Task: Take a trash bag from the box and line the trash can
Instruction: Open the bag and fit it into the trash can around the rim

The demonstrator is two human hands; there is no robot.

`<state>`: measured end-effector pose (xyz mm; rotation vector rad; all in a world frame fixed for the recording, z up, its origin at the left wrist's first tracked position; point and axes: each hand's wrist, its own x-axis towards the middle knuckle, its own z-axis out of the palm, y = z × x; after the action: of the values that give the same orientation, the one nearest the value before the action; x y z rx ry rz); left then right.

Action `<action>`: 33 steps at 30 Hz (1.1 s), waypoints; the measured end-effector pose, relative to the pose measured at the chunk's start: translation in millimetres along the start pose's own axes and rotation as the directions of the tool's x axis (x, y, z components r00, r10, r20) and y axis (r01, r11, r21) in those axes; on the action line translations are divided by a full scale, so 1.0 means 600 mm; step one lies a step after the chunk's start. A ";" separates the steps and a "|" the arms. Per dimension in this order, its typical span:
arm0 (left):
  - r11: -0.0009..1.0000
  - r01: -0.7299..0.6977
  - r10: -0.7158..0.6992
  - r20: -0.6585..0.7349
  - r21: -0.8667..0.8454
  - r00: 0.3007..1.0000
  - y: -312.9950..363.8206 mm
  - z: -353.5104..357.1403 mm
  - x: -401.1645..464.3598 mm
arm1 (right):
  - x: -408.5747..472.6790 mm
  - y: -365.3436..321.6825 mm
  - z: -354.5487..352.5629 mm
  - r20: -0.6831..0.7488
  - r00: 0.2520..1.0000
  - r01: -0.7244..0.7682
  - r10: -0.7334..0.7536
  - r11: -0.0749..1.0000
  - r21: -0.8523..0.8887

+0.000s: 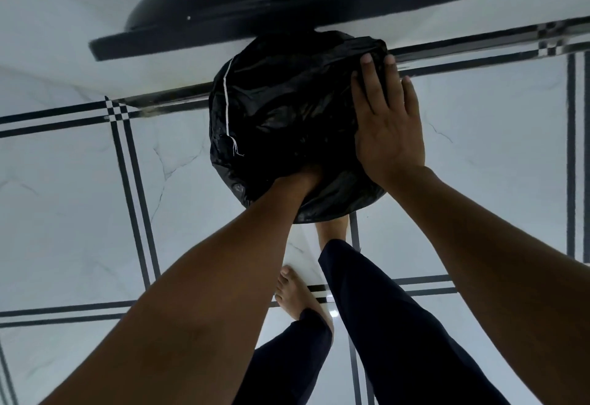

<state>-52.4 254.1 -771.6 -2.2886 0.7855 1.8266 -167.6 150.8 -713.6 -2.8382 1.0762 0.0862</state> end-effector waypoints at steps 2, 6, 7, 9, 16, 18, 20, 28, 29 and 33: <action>0.999 -0.032 0.031 -0.148 -0.002 0.989 0.009 -0.003 0.009 | 0.001 0.001 0.001 -0.002 1.000 -0.001 0.001 1.000 -0.002; 0.981 -0.196 0.180 -0.342 -0.011 0.922 0.036 -0.028 0.015 | 0.001 0.000 0.004 -0.013 1.000 -0.010 0.010 1.000 -0.002; 0.977 -0.215 0.199 -0.349 -0.007 0.916 0.045 -0.035 0.017 | 0.001 0.001 0.004 -0.009 1.000 -0.009 0.009 1.000 -0.001; 0.977 -0.214 0.195 -0.324 -0.022 0.926 0.064 -0.052 0.020 | 0.001 0.003 0.004 -0.009 1.000 -0.005 0.005 1.000 0.007; 0.851 -0.495 0.491 -0.603 0.175 0.629 0.031 -0.096 -0.103 | 0.012 -0.009 -0.028 -0.048 0.992 -0.102 0.120 0.955 0.279; 0.785 -0.583 0.511 -0.752 0.211 0.416 0.000 -0.108 -0.143 | 0.034 -0.016 -0.045 -0.035 0.984 -0.151 0.176 0.916 0.371; 0.830 -0.467 0.454 -0.855 0.304 0.249 -0.023 -0.132 -0.157 | 0.064 -0.021 -0.056 0.014 0.980 -0.188 0.200 0.895 0.404; 0.896 -0.443 0.297 -0.788 0.035 0.539 -0.064 -0.220 -0.097 | 0.149 -0.031 -0.073 0.243 0.934 -0.352 0.262 0.795 0.495; 0.909 -0.416 0.245 -0.770 -0.029 0.589 -0.061 -0.230 -0.093 | 0.155 -0.031 -0.072 0.250 0.925 -0.374 0.285 0.796 0.476; 0.818 -0.412 0.018 -0.698 -0.401 0.716 -0.053 -0.249 -0.078 | 0.169 -0.034 -0.064 0.206 0.897 -0.441 0.391 0.814 0.379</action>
<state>86.6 237.8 -694.4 -3.4779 0.6997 1.3722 -77.7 95.2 -683.2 -2.1542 1.4699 0.0505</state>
